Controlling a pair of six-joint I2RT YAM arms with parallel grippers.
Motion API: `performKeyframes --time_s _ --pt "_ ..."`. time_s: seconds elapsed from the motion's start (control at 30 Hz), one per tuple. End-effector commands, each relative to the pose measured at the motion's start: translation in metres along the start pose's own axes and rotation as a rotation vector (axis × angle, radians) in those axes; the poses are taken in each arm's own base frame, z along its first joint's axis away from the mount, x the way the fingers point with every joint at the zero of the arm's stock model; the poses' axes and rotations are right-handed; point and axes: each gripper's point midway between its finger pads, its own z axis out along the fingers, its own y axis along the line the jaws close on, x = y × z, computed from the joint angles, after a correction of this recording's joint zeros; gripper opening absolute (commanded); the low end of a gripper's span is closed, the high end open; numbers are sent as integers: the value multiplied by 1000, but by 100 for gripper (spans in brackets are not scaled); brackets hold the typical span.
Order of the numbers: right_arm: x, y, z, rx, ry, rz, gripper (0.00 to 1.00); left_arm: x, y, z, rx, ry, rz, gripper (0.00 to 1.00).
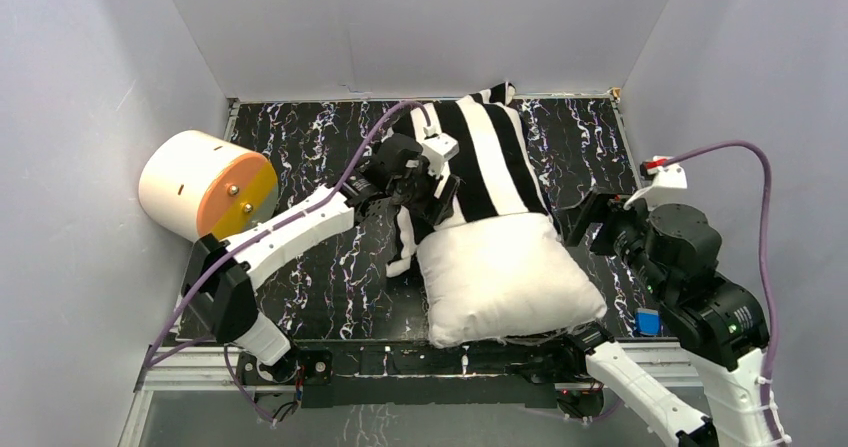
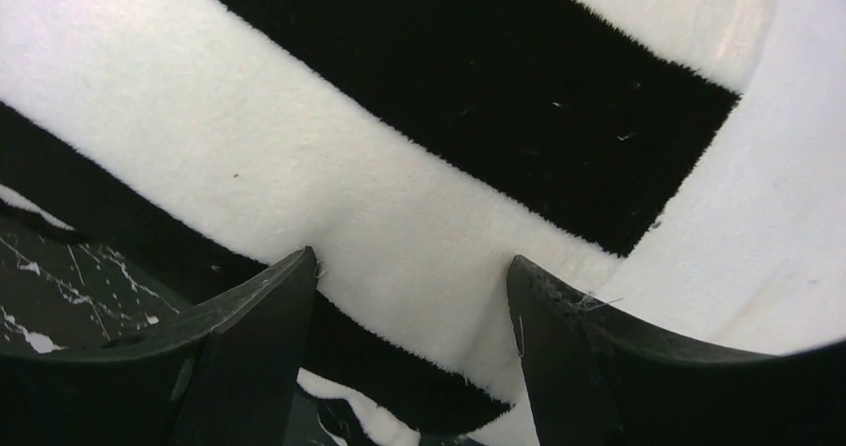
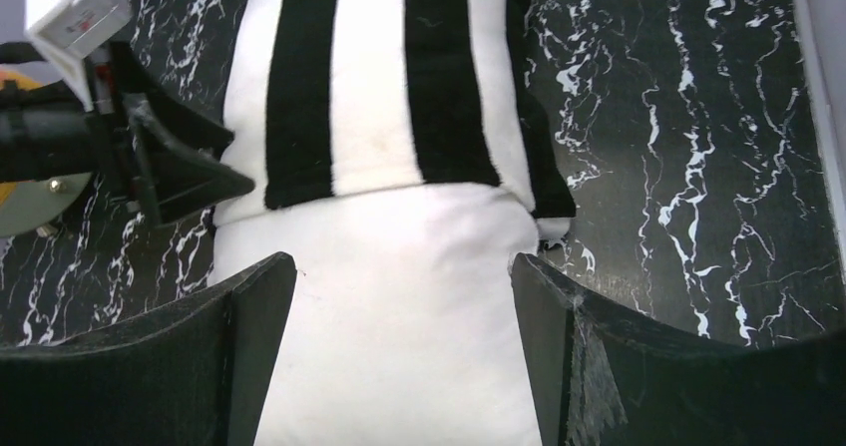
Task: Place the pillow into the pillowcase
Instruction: Stuff the pillow into the pillowcase.
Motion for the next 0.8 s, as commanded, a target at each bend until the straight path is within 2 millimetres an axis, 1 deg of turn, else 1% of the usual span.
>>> performKeyframes --time_s 0.0,0.03,0.1,0.13,0.17,0.2,0.23,0.27,0.33,0.37,0.43,0.47,0.5,0.53,0.57,0.6,0.67,0.73,0.77 --pt "19 19 16 -90 118 -50 89 -24 4 17 3 -82 110 69" --pt "34 26 25 -126 165 -53 90 -21 5 24 6 -76 116 69" --pt "70 45 41 -240 277 -20 93 -14 3 34 25 -63 152 69" --pt "86 51 48 -276 319 5 93 -12 0 37 37 -59 161 67" --pt "99 56 55 -304 343 27 94 -12 -3 38 50 -61 167 62" --pt "109 57 62 -316 352 44 97 -11 -5 38 63 -61 168 51" --pt "118 57 70 -318 355 53 98 -12 -8 37 72 -63 164 35" --pt "124 58 76 -328 351 56 99 -13 -9 35 78 -66 155 20" --pt "133 58 91 -334 345 39 99 -21 -19 26 117 -83 143 0" --pt "137 56 100 -326 344 25 99 -28 -26 18 145 -99 113 0" --pt "143 54 124 -302 337 -10 93 -39 -40 4 197 -125 70 0" --pt "145 55 135 -301 338 -30 86 -44 -45 -3 216 -138 53 0" --pt "143 59 148 -306 328 -52 61 -47 -48 -9 228 -151 32 0" --pt "137 62 160 -308 298 -75 37 -47 -51 -14 236 -155 10 0" --pt "126 63 172 -301 253 -93 19 -45 -53 -19 250 -158 -10 0" --pt "112 66 185 -290 191 -110 11 -42 -57 -23 266 -163 -30 0" --pt "78 67 207 -240 74 -124 0 -37 -62 -30 298 -179 -59 0" --pt "48 69 228 -181 -7 -103 0 -36 -72 -34 354 -180 -71 0" --pt "43 67 238 -146 -21 -78 0 -39 -78 -37 388 -174 -71 0"
